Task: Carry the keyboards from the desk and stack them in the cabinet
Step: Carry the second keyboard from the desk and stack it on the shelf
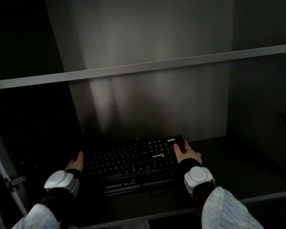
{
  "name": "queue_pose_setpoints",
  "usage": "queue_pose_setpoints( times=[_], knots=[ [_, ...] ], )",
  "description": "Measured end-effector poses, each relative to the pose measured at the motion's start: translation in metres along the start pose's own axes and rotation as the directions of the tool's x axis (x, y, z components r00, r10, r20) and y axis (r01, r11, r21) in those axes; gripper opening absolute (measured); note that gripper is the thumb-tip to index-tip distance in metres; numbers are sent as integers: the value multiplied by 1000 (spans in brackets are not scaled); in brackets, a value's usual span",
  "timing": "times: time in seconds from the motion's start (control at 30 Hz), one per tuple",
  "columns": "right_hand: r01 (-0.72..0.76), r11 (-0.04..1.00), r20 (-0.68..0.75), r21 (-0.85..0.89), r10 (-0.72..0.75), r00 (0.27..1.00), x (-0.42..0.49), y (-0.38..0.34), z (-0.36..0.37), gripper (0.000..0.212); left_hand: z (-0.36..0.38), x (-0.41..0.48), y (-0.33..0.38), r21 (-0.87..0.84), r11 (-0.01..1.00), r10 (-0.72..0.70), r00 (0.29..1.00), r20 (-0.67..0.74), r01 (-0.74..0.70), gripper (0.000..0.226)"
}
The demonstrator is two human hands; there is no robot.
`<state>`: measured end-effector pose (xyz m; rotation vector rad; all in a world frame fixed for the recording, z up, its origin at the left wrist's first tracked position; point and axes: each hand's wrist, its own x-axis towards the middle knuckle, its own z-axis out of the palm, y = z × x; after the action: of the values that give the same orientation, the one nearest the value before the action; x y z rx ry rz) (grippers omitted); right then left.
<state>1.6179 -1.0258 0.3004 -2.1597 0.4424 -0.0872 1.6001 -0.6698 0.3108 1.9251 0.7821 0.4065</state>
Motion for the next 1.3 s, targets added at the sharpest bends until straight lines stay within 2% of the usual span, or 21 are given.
queue_pose_setpoints(
  times=[0.3,0.5,0.67,0.87,1.0,1.1,1.2,1.27,1.3],
  knots=[
    [-30,993,-27,-115,28,999,-5,-4,11,71,-2,-2,-9,118,992,44,998,-44,-39,67],
    [-36,994,-76,-102,28,997,-10,-8,11,69,-6,-14,-11,264,964,45,996,-73,-24,74],
    [-26,997,-110,-76,17,994,-17,-15,6,68,-10,-25,2,346,933,136,987,-89,-98,73],
    [115,992,-157,-47,-121,980,-37,-22,-3,65,-12,-56,27,220,939,272,962,-10,-264,70],
    [205,979,-121,-15,-206,971,-54,-21,-12,63,-10,-104,37,142,933,330,944,27,-331,53],
    [255,967,-78,23,-253,964,-69,-12,-19,61,-9,-137,35,67,947,308,946,102,-316,47],
    [312,948,-13,68,-312,950,-91,2,-29,59,-5,-174,21,-135,959,267,952,147,-249,37],
    [354,932,53,72,-358,932,-112,20,-36,57,-2,-207,3,-152,971,209,965,156,-186,32],
    [377,922,41,92,-381,924,-118,20,-38,56,-2,-213,2,-136,972,212,965,154,-192,34]
  ],
)
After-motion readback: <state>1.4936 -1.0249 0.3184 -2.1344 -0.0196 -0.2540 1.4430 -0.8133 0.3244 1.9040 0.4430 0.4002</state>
